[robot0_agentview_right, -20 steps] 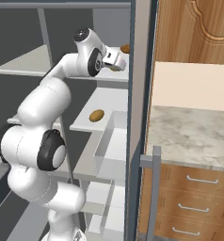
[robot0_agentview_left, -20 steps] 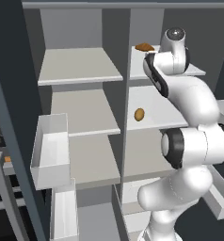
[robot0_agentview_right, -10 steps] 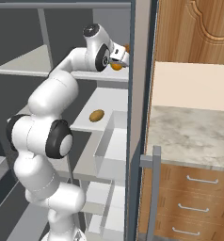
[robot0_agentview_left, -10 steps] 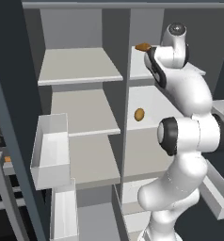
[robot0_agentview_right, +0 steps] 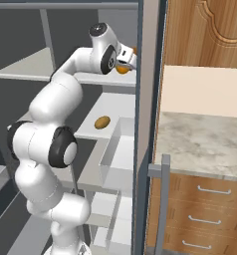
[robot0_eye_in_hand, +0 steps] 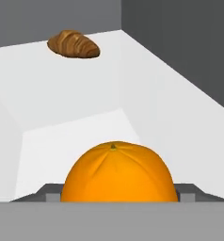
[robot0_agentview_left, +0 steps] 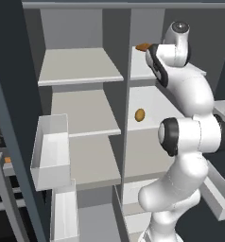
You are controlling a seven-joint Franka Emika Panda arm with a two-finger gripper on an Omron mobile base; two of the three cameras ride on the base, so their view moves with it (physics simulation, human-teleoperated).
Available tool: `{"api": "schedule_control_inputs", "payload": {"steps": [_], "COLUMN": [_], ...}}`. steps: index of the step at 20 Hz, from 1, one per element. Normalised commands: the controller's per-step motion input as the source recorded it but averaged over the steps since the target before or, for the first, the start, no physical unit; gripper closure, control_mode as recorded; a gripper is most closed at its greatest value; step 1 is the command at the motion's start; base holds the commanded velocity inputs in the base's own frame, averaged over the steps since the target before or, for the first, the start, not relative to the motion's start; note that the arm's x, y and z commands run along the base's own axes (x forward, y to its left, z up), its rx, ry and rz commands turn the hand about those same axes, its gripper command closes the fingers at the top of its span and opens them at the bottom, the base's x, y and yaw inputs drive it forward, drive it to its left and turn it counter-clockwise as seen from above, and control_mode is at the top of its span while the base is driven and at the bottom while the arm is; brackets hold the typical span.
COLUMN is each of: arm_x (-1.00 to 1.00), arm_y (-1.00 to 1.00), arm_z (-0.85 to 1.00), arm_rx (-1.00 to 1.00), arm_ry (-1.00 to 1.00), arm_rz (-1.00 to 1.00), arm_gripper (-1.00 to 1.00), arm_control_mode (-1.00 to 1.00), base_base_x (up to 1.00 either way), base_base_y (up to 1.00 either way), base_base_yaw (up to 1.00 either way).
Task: Take the potato and orange from the fridge shelf and place them in the freezer drawer to begin freezing them.
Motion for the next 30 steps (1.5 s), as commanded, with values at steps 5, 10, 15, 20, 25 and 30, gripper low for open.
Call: {"api": "schedule_control_inputs", "payload": {"steps": [5, 10, 15, 20, 25, 30], "arm_x": [-0.98, -1.0, -1.0, -0.93, -0.63, 0.0], "arm_y": [0.31, 0.45, 0.31, 0.35, 0.28, 0.0], "arm_z": [0.0, 0.0, -0.11, -0.45, -0.34, 0.0], "arm_rx": [0.0, 0.01, 0.06, 0.01, 0.01, 0.0], "arm_ry": [-0.16, -0.05, 0.0, 0.0, 0.01, 0.0], "arm_rz": [0.0, 0.01, 0.02, 0.01, 0.04, 0.0], "arm_gripper": [1.0, 1.0, 1.0, 1.0, 1.0, 1.0], "arm_control_mode": [-1.0, -1.0, -1.0, -1.0, 1.0, 1.0], "base_base_x": [0.0, 0.0, 0.0, 0.0, -0.2, -0.95], "base_base_y": [0.0, 0.0, 0.0, 0.0, 0.09, 0.52], "base_base_yaw": [0.0, 0.0, 0.0, 0.0, 0.02, 0.13]}}
